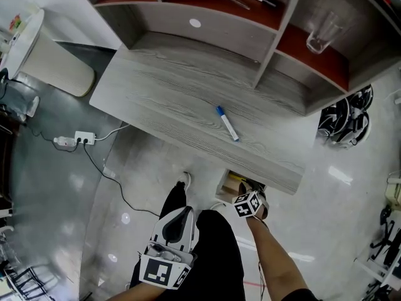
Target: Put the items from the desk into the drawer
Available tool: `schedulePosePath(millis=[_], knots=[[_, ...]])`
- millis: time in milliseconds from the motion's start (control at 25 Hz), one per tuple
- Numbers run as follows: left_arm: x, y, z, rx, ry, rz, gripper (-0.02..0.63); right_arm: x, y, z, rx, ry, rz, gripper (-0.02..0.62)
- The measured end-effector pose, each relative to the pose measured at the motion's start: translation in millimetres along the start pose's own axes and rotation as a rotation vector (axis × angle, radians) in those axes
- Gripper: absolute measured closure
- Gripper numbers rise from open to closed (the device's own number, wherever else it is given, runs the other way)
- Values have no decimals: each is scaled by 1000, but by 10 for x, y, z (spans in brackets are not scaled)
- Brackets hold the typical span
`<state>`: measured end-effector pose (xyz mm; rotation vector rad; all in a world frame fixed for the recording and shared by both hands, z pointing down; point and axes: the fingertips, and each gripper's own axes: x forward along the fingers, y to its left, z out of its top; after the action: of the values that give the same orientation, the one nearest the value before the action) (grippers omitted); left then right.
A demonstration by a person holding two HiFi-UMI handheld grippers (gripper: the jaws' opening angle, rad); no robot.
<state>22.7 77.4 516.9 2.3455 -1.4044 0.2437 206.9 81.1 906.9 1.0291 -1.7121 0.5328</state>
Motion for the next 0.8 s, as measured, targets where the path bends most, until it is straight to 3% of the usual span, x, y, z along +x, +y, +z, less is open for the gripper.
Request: schedulePosePath(millis=[480,680,800], knots=[[-104,-89,282,-14,-44,-53,594,-897,-48,523,171,-163,-7,500],[-111,-105,469,-11,-55,-93,592,-1504,-80,724,331,-259,-40,500],[-37,-67,471,-23,-10,-119,594,-1895,-130,926,386,-324,-70,506]])
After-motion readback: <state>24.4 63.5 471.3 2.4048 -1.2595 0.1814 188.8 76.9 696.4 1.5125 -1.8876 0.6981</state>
